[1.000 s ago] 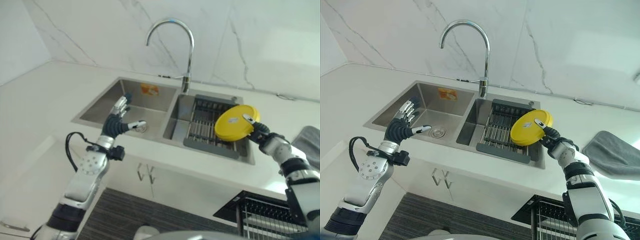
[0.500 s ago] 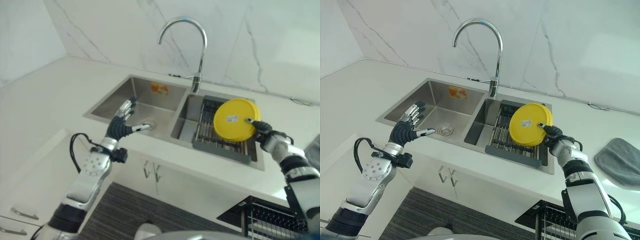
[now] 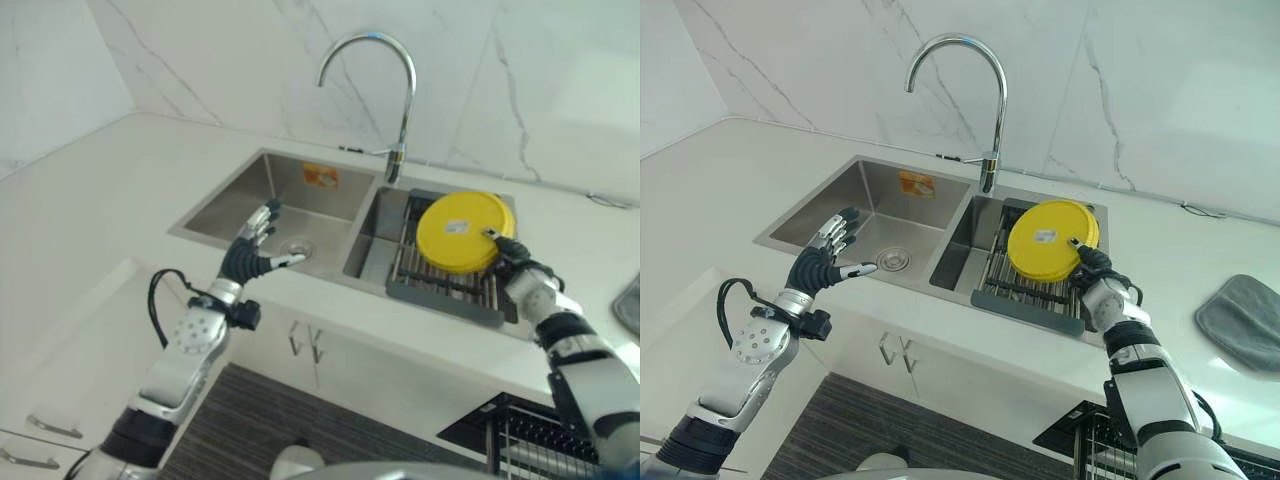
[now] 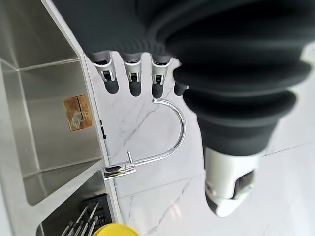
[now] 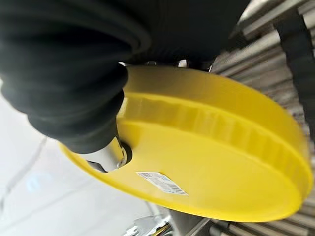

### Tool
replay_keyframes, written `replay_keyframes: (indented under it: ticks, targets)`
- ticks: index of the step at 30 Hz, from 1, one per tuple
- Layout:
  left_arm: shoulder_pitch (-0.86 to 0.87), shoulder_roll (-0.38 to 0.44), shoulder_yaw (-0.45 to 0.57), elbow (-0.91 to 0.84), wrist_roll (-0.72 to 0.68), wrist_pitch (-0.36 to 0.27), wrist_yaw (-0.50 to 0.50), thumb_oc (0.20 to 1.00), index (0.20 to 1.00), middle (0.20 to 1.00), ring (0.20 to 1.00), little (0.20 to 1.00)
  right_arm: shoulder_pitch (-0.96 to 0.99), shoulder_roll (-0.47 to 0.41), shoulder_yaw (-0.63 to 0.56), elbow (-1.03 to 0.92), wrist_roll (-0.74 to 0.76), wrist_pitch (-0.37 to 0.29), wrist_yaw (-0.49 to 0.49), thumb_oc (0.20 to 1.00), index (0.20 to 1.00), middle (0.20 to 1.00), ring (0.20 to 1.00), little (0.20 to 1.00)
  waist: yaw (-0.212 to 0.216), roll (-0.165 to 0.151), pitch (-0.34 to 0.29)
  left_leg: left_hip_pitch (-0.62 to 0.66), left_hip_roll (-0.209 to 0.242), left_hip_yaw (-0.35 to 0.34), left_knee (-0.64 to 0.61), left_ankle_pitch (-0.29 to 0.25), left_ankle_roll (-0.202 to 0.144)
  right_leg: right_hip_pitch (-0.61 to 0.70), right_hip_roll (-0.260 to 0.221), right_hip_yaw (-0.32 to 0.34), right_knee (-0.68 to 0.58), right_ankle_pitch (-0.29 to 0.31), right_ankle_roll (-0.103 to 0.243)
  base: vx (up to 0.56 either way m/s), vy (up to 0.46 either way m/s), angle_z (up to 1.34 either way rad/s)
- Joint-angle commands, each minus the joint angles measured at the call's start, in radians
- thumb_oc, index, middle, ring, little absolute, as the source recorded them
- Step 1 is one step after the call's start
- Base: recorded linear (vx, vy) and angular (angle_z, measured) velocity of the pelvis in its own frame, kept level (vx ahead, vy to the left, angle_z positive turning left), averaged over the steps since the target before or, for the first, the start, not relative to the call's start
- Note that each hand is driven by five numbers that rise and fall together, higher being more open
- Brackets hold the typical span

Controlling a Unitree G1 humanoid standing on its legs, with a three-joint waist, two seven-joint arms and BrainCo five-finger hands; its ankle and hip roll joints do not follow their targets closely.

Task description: Place the dishes in the dishwasher.

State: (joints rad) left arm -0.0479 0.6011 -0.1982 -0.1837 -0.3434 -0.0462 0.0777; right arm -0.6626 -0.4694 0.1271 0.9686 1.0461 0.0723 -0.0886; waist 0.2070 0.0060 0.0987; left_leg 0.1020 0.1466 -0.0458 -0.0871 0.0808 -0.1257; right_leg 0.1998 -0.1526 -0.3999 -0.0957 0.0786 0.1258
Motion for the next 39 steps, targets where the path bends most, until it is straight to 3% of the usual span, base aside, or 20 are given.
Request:
replay_keyframes:
  ticks: [1,7,15,16,21,25,26,28,31,32,34,35,36,37,39]
  targets:
    - [-0.067,0.020,-0.014,-0.022,-0.024,-0.093,0.023,1.000,1.000,1.000,1.000,1.000,-0.085,-0.078,-0.032,-0.126,0.043,-0.123,0.008,0.200,0.200,0.200,0.200,0.200,0.010,-0.012,0.005,0.049,-0.063,0.082,0.000,-0.102,0.052,0.026,0.007,0.036,0.008,-0.082,-0.006,-0.12,0.003,0.01]
    - [-0.055,0.008,0.002,-0.024,-0.026,-0.125,0.017,1.000,1.000,1.000,1.000,1.000,0.002,-0.081,-0.082,-0.302,0.160,-0.164,0.014,0.200,0.200,0.200,0.200,0.200,-0.017,-0.019,-0.001,0.048,-0.051,0.093,0.000,-0.101,0.050,0.014,0.018,0.046,0.008,-0.082,-0.015,-0.11,-0.042,0.01]
    - [0.001,-0.028,0.039,-0.039,-0.007,-0.155,0.014,1.000,1.000,1.000,1.000,1.000,0.245,0.059,-0.138,-0.705,0.229,-0.230,0.038,0.200,0.200,0.200,0.200,0.200,-0.070,-0.014,0.003,0.055,-0.027,0.112,0.000,-0.098,0.049,-0.003,0.043,0.085,0.008,-0.084,-0.030,-0.08,-0.099,0.00]
    - [0.027,-0.040,0.058,-0.048,0.005,-0.165,0.026,1.000,1.000,1.000,1.000,1.000,0.340,0.097,-0.136,-0.835,0.207,-0.217,0.053,0.200,0.200,0.200,0.200,0.200,-0.092,-0.011,0.005,0.050,-0.018,0.125,0.000,-0.081,0.050,-0.016,0.050,0.103,0.008,-0.075,-0.035,-0.07,-0.145,-0.03]
    - [0.083,-0.085,0.113,-0.076,0.032,-0.217,0.052,1.000,1.000,1.000,1.000,1.000,0.505,0.154,-0.115,-1.043,0.155,-0.140,0.118,0.200,0.200,0.200,0.200,0.200,-0.149,-0.001,0.019,0.048,0.004,0.161,0.000,-0.066,0.037,-0.033,0.074,0.158,0.008,-0.083,-0.041,-0.08,-0.072,-0.18]
    - [0.126,-0.122,0.148,-0.110,0.032,-0.268,0.072,1.000,1.000,1.000,1.000,1.000,0.562,0.159,-0.108,-1.095,0.142,-0.079,0.145,0.200,0.200,0.200,0.200,0.200,-0.157,-0.005,0.032,0.060,0.000,0.130,0.000,-0.053,0.030,-0.050,0.075,0.198,0.008,-0.074,-0.044,-0.12,0.129,-0.28]
    - [0.153,-0.141,0.166,-0.132,0.035,-0.300,0.069,1.000,1.000,1.000,1.000,1.000,0.594,0.154,-0.116,-1.113,0.143,-0.056,0.178,0.200,0.200,0.200,0.200,0.200,-0.162,-0.024,0.053,0.014,0.016,0.103,0.141,-0.062,0.016,-0.052,0.060,0.229,0.008,-0.059,-0.049,-0.14,0.325,-0.34]
    - [0.149,-0.149,0.166,-0.137,0.032,-0.324,0.082,1.000,1.000,1.000,1.000,1.000,0.593,0.141,-0.110,-1.130,0.138,-0.069,0.192,0.200,0.200,0.200,0.200,0.200,-0.165,-0.038,0.070,-0.003,-0.017,0.057,0.186,-0.110,0.042,-0.066,0.041,0.267,0.008,-0.037,-0.039,-0.18,0.463,-0.35]
    - [0.123,-0.140,0.166,-0.141,0.017,-0.336,0.059,1.000,1.000,1.000,1.000,1.000,0.584,0.140,-0.128,-1.166,0.129,-0.084,0.195,0.200,0.200,0.200,0.200,0.200,-0.190,-0.034,0.083,0.021,-0.033,0.104,0.150,-0.148,0.060,-0.078,0.002,0.287,0.008,-0.016,-0.005,-0.11,0.485,-0.73]
    - [0.097,-0.131,0.164,-0.131,0.005,-0.331,0.035,1.000,1.000,1.000,1.000,1.000,0.585,0.160,-0.143,-1.198,0.124,-0.084,0.205,0.200,0.200,0.200,0.200,0.200,-0.211,-0.037,0.088,0.040,-0.048,0.118,0.128,-0.168,0.070,-0.100,-0.041,0.303,0.008,0.012,0.036,-0.13,0.552,-0.24]
    - [0.099,-0.126,0.172,-0.133,0.001,-0.323,0.019,1.000,1.000,1.000,1.000,1.000,0.602,0.167,-0.156,-1.247,0.148,-0.060,0.200,0.200,0.200,0.200,0.200,0.200,-0.218,-0.044,0.094,0.034,-0.086,0.096,0.146,-0.189,0.083,-0.134,-0.080,0.325,0.021,0.047,0.064,-0.11,0.588,-0.04]
    - [0.106,-0.116,0.176,-0.144,-0.002,-0.314,-0.012,1.000,1.000,1.000,1.000,1.000,0.654,0.192,-0.143,-1.286,0.162,-0.056,0.226,0.200,0.200,0.200,0.200,0.200,-0.223,-0.051,0.105,0.032,-0.130,0.077,0.159,-0.208,0.098,-0.168,-0.120,0.330,0.045,0.089,0.073,-0.06,0.660,-0.27]
    - [0.116,-0.110,0.175,-0.149,0.001,-0.316,-0.014,1.000,1.000,1.000,1.000,1.000,0.673,0.196,-0.128,-1.307,0.170,-0.053,0.221,0.200,0.200,0.200,0.200,0.200,-0.223,-0.048,0.108,0.045,-0.136,0.078,0.154,-0.216,0.100,-0.181,-0.117,0.307,0.065,0.099,0.073,-0.07,0.614,-0.45]
    - [0.123,-0.108,0.178,-0.155,-0.003,-0.313,-0.003,1.000,1.000,1.000,1.000,1.000,0.674,0.195,-0.118,-1.309,0.180,-0.046,0.221,0.200,0.200,0.200,0.200,0.200,-0.214,-0.046,0.113,0.058,-0.136,0.103,0.141,-0.212,0.099,-0.190,-0.113,0.241,0.084,0.102,0.075,-0.06,0.364,-0.70]
    - [0.127,-0.104,0.184,-0.157,0.005,-0.324,0.011,1.000,1.000,1.000,1.000,1.000,0.651,0.183,-0.115,-1.295,0.190,-0.043,0.224,0.200,0.200,0.200,0.200,0.200,-0.203,-0.039,0.111,0.078,-0.132,0.157,0.092,-0.193,0.106,-0.195,-0.080,0.165,0.148,0.071,0.071,-0.11,0.296,-1.10]
